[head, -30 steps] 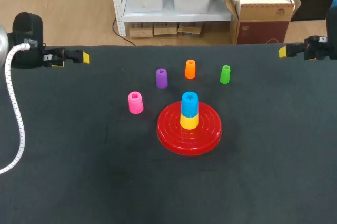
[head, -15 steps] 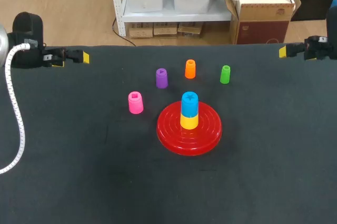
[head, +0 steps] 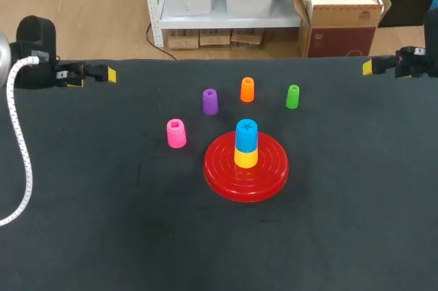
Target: Pick up and stack the cylinders on the red base in this order: pink,purple,orange,green
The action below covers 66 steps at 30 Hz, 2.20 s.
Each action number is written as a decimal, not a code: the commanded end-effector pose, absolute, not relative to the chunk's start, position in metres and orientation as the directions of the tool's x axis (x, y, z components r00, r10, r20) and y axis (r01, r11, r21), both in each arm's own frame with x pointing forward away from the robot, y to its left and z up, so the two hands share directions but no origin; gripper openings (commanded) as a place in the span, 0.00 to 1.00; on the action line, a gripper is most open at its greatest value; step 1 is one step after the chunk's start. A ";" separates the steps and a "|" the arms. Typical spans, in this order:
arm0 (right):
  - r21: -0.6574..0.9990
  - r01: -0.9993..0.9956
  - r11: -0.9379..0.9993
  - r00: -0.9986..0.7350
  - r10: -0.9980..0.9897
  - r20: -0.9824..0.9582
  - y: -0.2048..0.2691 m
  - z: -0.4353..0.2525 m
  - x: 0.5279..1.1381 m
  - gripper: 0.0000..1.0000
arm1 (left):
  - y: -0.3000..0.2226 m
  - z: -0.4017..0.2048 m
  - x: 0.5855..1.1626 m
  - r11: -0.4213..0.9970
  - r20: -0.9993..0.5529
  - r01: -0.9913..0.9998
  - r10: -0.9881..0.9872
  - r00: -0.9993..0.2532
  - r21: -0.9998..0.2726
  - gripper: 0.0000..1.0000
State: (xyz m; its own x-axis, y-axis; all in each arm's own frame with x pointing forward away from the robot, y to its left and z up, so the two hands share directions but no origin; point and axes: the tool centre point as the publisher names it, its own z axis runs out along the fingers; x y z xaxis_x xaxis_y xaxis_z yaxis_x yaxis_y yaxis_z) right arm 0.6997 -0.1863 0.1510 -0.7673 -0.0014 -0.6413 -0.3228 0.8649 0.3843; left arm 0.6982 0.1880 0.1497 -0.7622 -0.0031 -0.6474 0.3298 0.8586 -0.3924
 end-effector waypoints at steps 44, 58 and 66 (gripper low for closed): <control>0.384 -0.322 0.866 -0.767 0.000 -0.642 -0.186 0.151 0.699 1.00 | 0.177 0.146 0.647 0.429 -0.733 0.897 0.575 -0.364 -0.109 1.00; 0.384 -0.322 0.866 -0.767 0.000 -0.642 -0.186 0.151 0.699 1.00 | 0.172 0.145 0.649 0.474 -0.722 0.876 0.575 -0.384 -0.089 1.00; 0.384 -0.322 0.866 -0.767 0.000 -0.642 -0.186 0.151 0.699 1.00 | 0.171 0.153 0.636 0.406 -0.737 0.906 0.577 -0.352 -0.115 1.00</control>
State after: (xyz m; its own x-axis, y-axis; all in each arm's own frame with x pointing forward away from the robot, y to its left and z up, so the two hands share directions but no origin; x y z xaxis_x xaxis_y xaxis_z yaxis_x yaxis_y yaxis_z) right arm 0.6996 -0.1863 0.1510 -0.7673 -0.0014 -0.6413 -0.3229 0.8649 0.3844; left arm 0.6379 0.1647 0.1495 -0.3620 0.5797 -0.7300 0.8979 0.4273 -0.1059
